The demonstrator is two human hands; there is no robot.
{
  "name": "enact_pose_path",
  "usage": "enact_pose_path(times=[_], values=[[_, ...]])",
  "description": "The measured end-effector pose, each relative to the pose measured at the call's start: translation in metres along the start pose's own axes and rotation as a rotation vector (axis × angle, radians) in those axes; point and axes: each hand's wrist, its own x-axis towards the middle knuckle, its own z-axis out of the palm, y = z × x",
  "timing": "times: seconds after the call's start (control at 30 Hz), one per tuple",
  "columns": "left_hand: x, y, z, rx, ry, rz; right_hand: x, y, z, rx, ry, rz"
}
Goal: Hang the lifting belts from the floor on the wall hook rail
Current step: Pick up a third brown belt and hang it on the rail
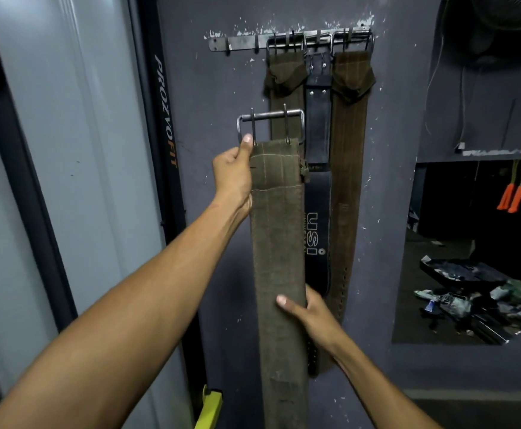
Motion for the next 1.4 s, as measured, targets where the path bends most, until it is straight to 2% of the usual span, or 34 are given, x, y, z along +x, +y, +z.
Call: enact_pose_path(times=[0.17,0.3,0.53,0.73,1.03,1.4], values=[[0.01,-0.007,0.004,0.012,-0.011,-0.029,0.062,-0.114,-0.005,0.017,0.152,-0.3],[0.025,-0.011,0.016,0.001,-0.016,-0.008,0.108,-0.175,-0.012,-0.018,0.207,-0.491],[0.075,-0.016,0.038,0.15,-0.054,0.13,0.194,-0.196,-0.019,-0.1,0.415,-0.704],[0.141,-0.008,0.054,0.263,-0.009,0.259,0.267,-0.223,-0.026,-0.11,0.434,-0.878],[0.273,0.015,0.067,0.462,0.198,0.417,0.371,-0.287,-0.027,-0.336,0.446,-0.838],[0.389,0.044,0.088,0.402,0.168,0.372,0.463,-0.354,-0.023,-0.588,0.574,-0.8]])
